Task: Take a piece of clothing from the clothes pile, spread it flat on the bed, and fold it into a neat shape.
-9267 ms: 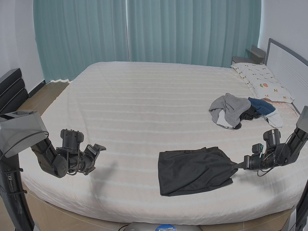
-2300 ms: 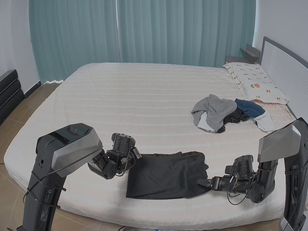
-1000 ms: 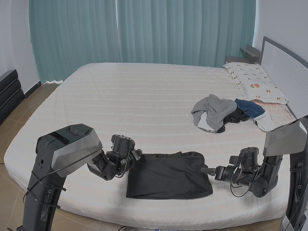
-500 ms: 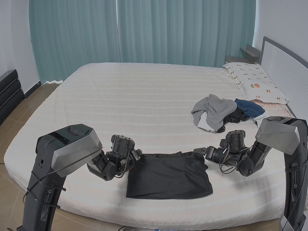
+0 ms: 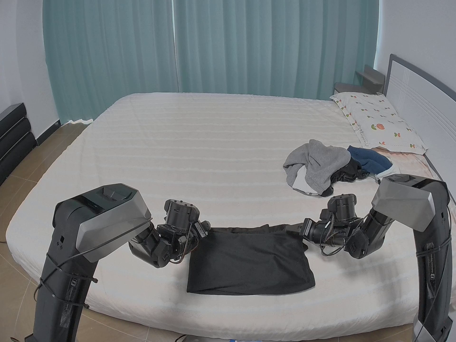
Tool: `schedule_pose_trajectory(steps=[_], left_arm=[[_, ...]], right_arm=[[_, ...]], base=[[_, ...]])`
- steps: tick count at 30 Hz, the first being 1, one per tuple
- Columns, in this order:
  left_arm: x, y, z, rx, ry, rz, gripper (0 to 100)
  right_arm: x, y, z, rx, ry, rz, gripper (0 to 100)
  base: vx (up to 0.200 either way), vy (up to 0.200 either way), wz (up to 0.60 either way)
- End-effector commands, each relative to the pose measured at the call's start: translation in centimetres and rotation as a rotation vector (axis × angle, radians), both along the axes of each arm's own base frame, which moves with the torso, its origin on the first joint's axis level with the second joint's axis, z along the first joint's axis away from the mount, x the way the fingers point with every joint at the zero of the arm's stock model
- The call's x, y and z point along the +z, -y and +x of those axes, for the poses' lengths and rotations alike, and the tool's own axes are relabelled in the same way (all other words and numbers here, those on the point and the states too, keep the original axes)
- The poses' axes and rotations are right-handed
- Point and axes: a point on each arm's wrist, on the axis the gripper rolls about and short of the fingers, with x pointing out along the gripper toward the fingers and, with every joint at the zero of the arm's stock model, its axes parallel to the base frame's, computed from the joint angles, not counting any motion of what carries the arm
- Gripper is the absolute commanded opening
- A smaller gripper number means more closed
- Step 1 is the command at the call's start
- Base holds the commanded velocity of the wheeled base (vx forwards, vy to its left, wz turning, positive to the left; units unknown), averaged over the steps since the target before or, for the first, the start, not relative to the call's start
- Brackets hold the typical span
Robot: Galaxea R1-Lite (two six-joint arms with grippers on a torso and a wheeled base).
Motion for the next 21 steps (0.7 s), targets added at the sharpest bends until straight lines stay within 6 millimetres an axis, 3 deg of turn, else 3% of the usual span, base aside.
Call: schedule_pose_trajectory(steps=[1, 21], left_arm=[[0.05, 0.06, -0.01, 0.000, 0.003, 0.000, 100], [0.07, 0.09, 0.23, 0.000, 0.008, -0.003, 100]], right_arm=[[0.03, 0.05, 0.16, -0.003, -0.007, -0.001, 0], [0.08, 0.94, 0.08, -0.051, -0.022, 0.018, 0]], base=[[0.000, 0.000, 0.00], [0.000, 0.000, 0.00]])
